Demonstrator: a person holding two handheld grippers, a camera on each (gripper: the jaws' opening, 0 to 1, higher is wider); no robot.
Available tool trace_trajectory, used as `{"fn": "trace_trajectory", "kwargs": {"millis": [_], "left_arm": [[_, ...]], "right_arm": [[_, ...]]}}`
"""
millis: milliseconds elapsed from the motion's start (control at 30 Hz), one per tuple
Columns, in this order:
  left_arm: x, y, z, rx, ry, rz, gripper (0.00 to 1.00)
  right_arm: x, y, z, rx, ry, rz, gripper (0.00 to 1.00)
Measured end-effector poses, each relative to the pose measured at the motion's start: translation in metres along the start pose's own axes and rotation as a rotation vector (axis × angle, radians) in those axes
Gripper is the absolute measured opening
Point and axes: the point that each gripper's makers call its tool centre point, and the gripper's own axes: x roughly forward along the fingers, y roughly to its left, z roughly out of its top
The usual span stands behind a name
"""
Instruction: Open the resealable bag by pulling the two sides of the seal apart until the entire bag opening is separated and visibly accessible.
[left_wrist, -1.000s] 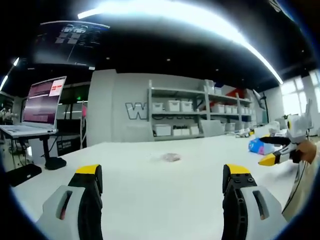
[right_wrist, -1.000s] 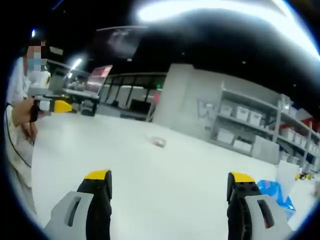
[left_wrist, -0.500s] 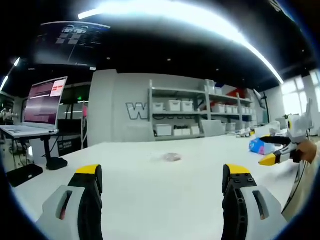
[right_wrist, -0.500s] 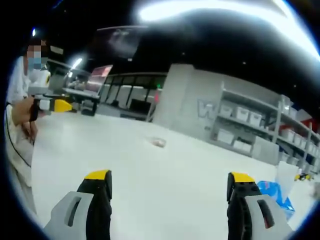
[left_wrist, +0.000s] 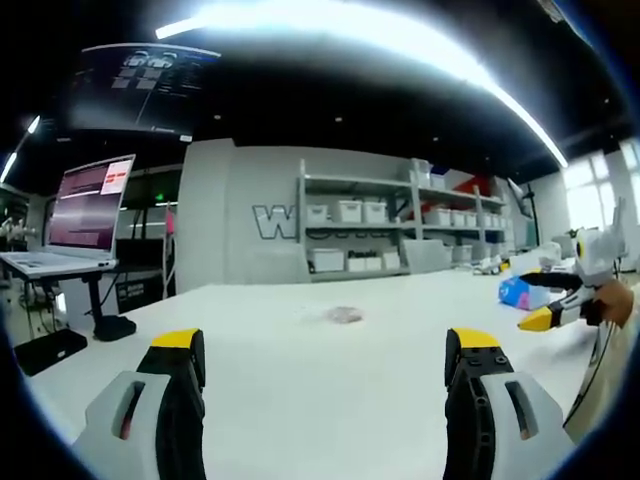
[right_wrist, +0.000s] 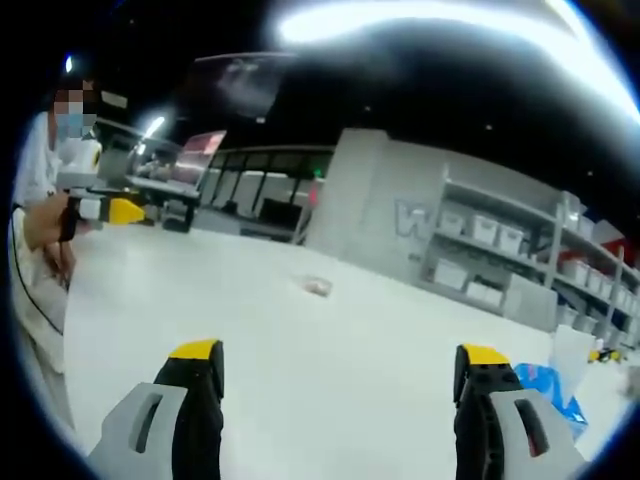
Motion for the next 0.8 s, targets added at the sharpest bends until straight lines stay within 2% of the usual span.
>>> {"fn": "trace_trajectory", "kwargs": {"millis": [467,800], "left_arm": [[0.0019,0.0000,0.0019,0.004,0.002,-0.004,0.99],[0.0029,-0.0009,-0.0027,0.010,0.020,-0.007,0.99]], "right_arm": [[-0.0007,-0.0003,0.0005,-0.002,-0.001,-0.001,0.97],[-0.0007,-0.0007,-0.0014,-0.002,0.005,-0.003,0.97]]}}
